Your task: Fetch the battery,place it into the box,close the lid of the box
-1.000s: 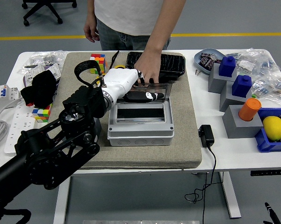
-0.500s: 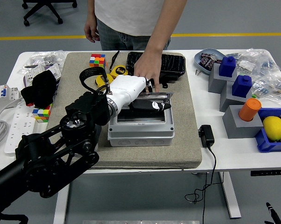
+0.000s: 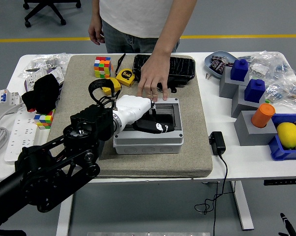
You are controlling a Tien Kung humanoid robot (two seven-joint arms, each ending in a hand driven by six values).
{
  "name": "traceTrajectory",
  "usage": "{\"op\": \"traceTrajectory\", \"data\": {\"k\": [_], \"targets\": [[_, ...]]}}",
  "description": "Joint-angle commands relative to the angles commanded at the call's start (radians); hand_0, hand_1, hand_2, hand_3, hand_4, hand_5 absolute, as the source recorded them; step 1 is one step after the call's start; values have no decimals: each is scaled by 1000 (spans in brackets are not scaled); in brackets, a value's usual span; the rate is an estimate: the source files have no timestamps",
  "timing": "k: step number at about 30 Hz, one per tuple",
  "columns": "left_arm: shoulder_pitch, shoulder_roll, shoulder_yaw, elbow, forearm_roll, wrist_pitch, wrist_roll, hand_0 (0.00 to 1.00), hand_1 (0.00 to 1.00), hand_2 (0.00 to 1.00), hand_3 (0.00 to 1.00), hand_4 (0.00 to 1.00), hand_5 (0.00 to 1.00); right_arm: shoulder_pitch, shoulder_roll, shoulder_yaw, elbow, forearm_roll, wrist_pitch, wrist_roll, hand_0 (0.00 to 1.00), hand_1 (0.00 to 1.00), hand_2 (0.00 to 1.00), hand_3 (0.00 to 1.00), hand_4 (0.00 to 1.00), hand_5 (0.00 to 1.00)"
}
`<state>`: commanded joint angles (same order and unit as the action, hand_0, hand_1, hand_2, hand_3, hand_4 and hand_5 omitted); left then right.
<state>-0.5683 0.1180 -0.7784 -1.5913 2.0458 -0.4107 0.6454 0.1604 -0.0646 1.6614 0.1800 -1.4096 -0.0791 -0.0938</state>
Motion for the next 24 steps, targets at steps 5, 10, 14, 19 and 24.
{"op": "traceTrajectory", "data": {"k": [5,10,14,19,24], "targets": [[4,-2,-14,-7,101,103,0,592,604,651,666,998,998,-2,1,1,0,-3,0,-2,785,689,684,759,998,998],[27,-4,-56,9,172,290,-91,686,656,683,675,998,998,-3,1,1,0,-3,0,-3,787,689,684,759,998,998],[74,-26,-136,36,103,452,-251,727,700,704,688,998,998,-4,3,3,0,-4,0,-3,786,689,684,758,998,998],[150,-43,-264,57,-101,637,-464,802,842,821,771,998,998,-8,6,4,0,-3,0,-3,787,689,684,758,998,998],[218,-42,-382,47,-316,710,-678,884,989,998,992,998,998,-9,7,3,0,2,0,-2,787,689,684,758,998,998]]}}
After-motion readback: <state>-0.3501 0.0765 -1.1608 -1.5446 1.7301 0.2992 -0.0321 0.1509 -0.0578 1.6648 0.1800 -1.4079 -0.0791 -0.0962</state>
